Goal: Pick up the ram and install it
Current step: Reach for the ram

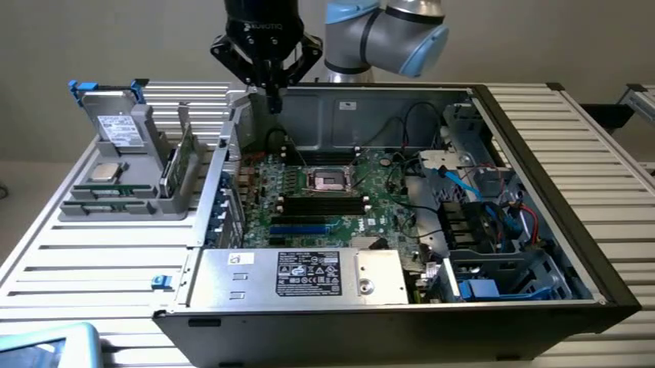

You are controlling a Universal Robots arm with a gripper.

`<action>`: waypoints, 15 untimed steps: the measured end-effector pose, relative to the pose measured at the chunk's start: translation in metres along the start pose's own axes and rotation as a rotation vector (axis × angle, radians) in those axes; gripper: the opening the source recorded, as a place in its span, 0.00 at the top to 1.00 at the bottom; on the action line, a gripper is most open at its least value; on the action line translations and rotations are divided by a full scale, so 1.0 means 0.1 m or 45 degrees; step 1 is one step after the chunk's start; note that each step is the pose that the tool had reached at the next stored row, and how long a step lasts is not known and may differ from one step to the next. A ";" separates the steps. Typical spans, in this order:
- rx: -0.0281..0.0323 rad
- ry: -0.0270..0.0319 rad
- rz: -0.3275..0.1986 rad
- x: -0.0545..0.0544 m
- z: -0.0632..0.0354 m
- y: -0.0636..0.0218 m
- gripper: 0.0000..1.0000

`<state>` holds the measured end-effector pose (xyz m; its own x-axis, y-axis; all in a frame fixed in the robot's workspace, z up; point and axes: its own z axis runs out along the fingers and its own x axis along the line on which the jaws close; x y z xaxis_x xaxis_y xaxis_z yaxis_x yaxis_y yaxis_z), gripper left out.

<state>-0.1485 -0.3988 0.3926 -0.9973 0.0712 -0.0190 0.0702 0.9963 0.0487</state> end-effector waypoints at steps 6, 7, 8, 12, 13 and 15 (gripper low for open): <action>0.0001 0.0000 0.000 0.26 -0.006 -0.018 0.89; -0.0001 -0.0001 0.000 0.30 -0.006 -0.021 0.89; 0.0000 -0.0001 0.000 0.34 -0.007 -0.024 0.89; 0.0000 0.0000 -0.001 0.48 -0.008 -0.033 0.89; 0.0000 0.0001 -0.001 0.52 -0.009 -0.034 0.89; 0.0000 0.0000 -0.001 0.60 -0.011 -0.035 0.89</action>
<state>-0.2087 -0.3980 0.3924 -0.9973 0.0706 -0.0190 0.0696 0.9964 0.0487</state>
